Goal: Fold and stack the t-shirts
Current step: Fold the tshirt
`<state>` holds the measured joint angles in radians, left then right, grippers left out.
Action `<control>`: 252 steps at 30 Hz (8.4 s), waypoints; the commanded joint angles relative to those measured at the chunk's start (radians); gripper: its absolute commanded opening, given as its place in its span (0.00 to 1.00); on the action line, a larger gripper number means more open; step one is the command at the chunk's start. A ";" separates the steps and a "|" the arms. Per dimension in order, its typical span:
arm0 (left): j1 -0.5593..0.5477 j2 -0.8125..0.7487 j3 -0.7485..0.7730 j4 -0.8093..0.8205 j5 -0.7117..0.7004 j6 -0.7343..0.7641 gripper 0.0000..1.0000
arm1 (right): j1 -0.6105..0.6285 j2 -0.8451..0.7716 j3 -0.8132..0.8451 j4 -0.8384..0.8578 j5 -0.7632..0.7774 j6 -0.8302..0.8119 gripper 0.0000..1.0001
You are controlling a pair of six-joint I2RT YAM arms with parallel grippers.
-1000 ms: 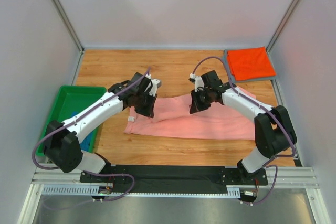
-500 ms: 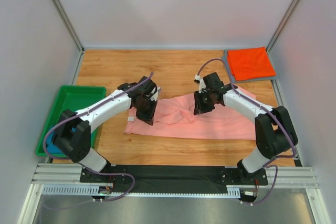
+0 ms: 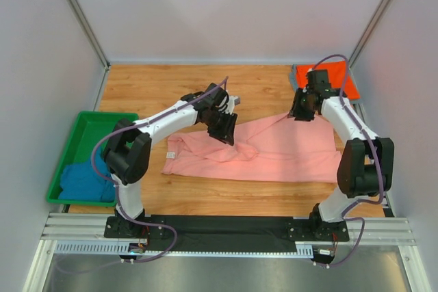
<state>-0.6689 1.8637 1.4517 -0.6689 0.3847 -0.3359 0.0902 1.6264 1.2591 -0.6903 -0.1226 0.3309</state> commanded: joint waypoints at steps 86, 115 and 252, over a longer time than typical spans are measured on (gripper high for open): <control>0.037 0.157 -0.008 -0.152 -0.181 0.038 0.45 | -0.477 0.513 0.307 0.240 -0.638 0.004 0.61; 0.037 0.164 0.044 -0.169 -0.171 0.043 0.44 | -0.451 0.515 0.232 0.233 -0.942 0.096 0.70; 0.152 0.147 0.122 -0.184 0.010 0.287 0.46 | -0.334 0.444 0.364 -0.196 -0.410 -0.173 0.19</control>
<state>-0.5114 2.0075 1.5585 -0.8711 0.3836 -0.0685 -0.2409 2.1021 1.5921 -0.8886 -0.5476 0.1753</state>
